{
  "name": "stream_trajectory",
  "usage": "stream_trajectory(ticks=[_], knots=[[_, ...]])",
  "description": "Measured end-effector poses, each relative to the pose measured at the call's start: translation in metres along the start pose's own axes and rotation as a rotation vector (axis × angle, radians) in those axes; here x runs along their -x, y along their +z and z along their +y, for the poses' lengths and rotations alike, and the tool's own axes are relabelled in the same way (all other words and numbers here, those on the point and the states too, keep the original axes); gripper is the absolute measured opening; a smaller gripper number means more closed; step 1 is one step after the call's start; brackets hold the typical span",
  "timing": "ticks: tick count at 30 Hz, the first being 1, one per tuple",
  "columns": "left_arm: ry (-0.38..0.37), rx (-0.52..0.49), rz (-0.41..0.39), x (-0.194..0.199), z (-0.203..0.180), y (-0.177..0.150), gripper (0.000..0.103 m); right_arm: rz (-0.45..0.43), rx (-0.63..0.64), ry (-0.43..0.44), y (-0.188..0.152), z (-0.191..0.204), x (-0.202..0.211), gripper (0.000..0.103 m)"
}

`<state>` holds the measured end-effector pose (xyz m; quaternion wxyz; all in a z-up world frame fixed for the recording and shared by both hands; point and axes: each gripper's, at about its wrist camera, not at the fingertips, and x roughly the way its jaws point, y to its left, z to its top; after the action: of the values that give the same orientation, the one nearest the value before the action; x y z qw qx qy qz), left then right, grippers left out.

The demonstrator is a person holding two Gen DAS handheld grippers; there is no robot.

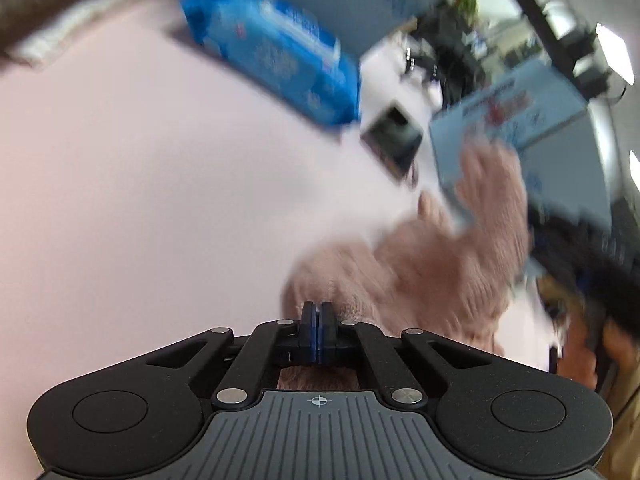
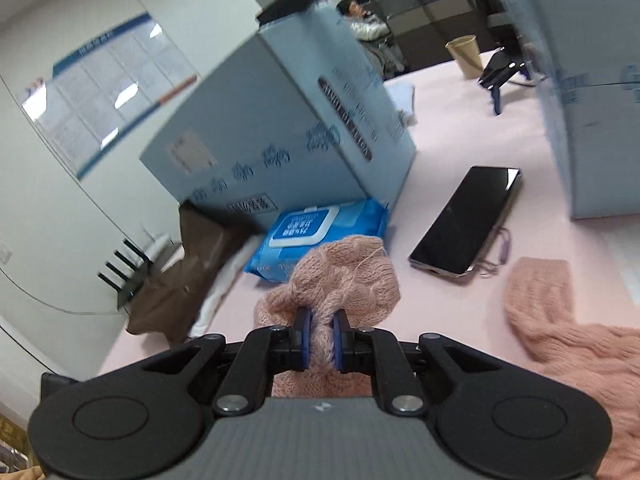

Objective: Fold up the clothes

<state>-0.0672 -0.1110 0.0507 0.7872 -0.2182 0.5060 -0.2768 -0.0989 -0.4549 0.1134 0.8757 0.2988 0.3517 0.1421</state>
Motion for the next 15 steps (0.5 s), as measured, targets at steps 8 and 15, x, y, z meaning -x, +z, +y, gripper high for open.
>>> stream_trajectory(ticks=[8, 15], knots=[[0.005, -0.023, -0.099, 0.035, -0.002, 0.023, 0.001, -0.011, 0.031, 0.054, 0.001, 0.011, 0.019, 0.012], [0.062, -0.039, -0.178, 0.053, -0.001, 0.026, 0.000, -0.049, 0.029, 0.054, -0.007, 0.010, 0.039, 0.012]])
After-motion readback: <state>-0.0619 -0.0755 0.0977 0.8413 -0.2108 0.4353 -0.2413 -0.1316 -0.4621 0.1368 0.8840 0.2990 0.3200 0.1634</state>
